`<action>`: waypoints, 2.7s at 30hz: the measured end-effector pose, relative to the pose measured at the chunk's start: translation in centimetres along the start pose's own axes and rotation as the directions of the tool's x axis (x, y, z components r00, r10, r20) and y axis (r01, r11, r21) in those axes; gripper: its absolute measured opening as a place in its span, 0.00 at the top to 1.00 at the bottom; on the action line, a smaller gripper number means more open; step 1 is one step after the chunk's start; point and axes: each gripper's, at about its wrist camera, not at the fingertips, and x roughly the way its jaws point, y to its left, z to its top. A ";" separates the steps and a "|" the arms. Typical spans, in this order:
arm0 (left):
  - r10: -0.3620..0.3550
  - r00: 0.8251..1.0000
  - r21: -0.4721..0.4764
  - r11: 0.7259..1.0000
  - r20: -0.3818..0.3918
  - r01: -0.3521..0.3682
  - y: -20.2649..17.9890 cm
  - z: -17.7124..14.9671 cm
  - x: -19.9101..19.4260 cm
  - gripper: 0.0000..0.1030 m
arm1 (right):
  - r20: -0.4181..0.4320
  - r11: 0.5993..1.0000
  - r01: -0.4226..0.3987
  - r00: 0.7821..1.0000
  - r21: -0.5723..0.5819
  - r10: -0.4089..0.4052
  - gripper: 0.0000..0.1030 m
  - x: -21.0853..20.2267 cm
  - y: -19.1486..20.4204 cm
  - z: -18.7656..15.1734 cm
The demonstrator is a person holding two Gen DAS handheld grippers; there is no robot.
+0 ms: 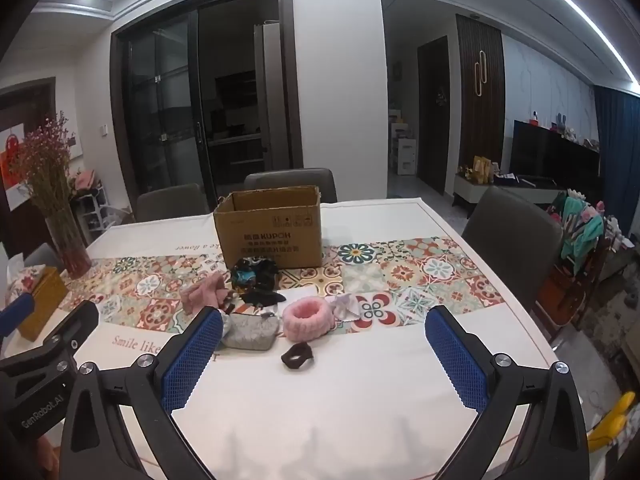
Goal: Organize soft objects
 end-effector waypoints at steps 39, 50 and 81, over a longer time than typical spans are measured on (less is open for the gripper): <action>-0.011 1.000 -0.014 1.000 0.016 0.012 0.5 0.2 -0.5 0.00 | 0.011 1.000 0.008 1.000 -0.019 -0.008 0.01 0.1 0.4 0.2; -0.015 1.000 -0.016 1.000 0.015 0.015 0.7 0.2 -0.4 0.00 | 0.009 1.000 0.009 1.000 -0.020 -0.009 0.01 0.1 0.4 0.2; -0.020 1.000 -0.008 1.000 0.003 0.020 0.5 0.2 0.2 0.00 | 0.005 1.000 0.014 1.000 -0.021 -0.014 0.01 0.3 0.6 0.2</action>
